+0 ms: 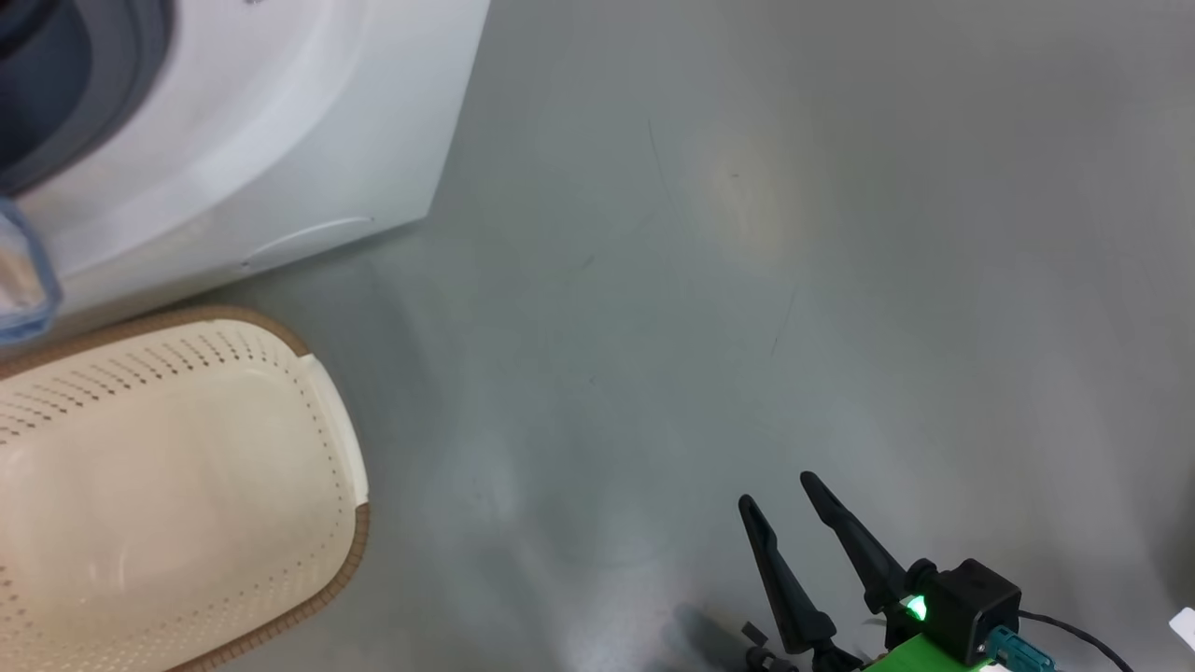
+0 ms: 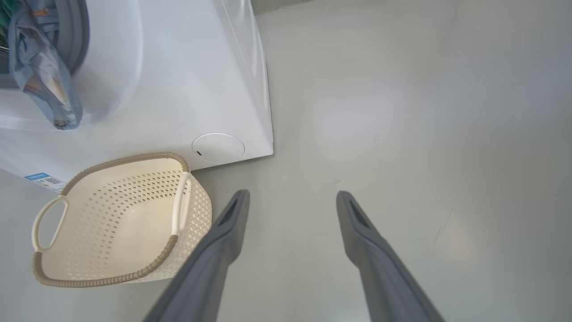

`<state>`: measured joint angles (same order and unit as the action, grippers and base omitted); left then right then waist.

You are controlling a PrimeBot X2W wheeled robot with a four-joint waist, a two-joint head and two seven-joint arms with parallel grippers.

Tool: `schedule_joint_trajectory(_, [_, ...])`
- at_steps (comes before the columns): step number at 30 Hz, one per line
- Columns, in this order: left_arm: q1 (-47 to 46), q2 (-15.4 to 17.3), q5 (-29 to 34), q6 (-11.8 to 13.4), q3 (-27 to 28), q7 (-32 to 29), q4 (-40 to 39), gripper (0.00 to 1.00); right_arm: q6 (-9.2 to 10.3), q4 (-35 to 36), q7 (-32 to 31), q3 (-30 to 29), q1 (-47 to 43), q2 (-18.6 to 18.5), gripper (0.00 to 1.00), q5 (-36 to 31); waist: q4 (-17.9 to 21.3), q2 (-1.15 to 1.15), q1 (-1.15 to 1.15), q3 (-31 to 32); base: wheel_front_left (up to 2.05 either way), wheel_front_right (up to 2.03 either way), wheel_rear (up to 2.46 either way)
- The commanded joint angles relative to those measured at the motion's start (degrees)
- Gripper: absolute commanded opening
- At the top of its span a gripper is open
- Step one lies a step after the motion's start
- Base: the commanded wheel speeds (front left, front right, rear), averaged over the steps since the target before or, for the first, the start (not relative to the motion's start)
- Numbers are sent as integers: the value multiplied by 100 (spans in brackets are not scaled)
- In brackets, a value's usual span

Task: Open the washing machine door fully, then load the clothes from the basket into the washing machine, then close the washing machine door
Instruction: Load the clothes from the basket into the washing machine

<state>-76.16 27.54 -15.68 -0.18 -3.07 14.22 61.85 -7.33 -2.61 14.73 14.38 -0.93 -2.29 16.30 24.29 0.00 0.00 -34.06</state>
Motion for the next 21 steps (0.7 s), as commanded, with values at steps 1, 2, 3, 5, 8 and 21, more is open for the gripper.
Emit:
schedule_joint_trajectory(1, [-193,302,37,4,51,64,-117,0,-16,120,27,164,32,-59,100,43,46,0,0,-193,0,0,0])
schedule_joint_trajectory(2, [-238,310,45,1,49,69,-137,0,-16,122,27,174,47,-59,100,55,43,0,0,-230,0,0,0])
schedule_joint_trajectory(3, [-276,309,34,4,70,72,-173,0,-16,123,27,181,62,-59,100,67,38,0,0,-257,0,0,0])
schedule_joint_trajectory(5, [-334,305,9,43,149,74,-365,0,-16,119,27,200,92,-59,100,85,34,0,0,-297,0,0,0])
schedule_joint_trajectory(8, [-342,294,-39,137,334,76,-732,0,-16,106,27,232,156,-59,100,109,38,0,0,-349,0,0,0])
schedule_joint_trajectory(21, [-316,49,207,159,79,-77,-92,100,-16,20,27,244,225,-59,100,168,-23,0,0,-221,0,0,0])
